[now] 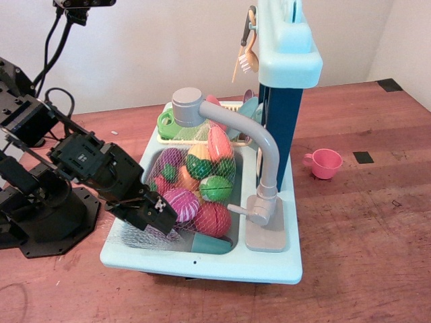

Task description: Turn lever vertical to front

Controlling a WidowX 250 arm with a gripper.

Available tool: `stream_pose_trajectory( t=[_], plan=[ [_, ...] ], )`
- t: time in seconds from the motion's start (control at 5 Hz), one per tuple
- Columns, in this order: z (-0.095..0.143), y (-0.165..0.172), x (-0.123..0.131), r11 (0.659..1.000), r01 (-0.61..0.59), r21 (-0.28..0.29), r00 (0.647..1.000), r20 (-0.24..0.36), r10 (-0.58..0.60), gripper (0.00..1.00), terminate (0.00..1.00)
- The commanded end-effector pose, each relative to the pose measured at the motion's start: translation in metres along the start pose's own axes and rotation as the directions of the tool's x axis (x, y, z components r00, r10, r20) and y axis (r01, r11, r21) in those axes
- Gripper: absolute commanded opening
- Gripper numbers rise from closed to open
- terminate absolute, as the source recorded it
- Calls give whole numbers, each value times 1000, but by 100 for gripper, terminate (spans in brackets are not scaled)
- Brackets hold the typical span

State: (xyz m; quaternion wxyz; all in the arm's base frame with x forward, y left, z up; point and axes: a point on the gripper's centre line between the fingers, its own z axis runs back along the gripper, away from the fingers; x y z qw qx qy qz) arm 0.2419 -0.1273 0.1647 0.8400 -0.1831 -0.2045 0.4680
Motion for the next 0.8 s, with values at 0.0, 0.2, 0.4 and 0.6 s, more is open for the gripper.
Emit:
stream_pose_trajectory(
  t=[0.0,0.2,0.4,0.6],
  plan=[
    [4,-5,0,1000,-2,-29,1000,1,2,100,0],
    [4,-5,0,1000,-2,-29,1000,1,2,100,0],
    [4,-5,0,1000,-2,-29,1000,1,2,100,0],
    [4,-5,0,1000,-2,-29,1000,1,2,100,100]
  ],
)
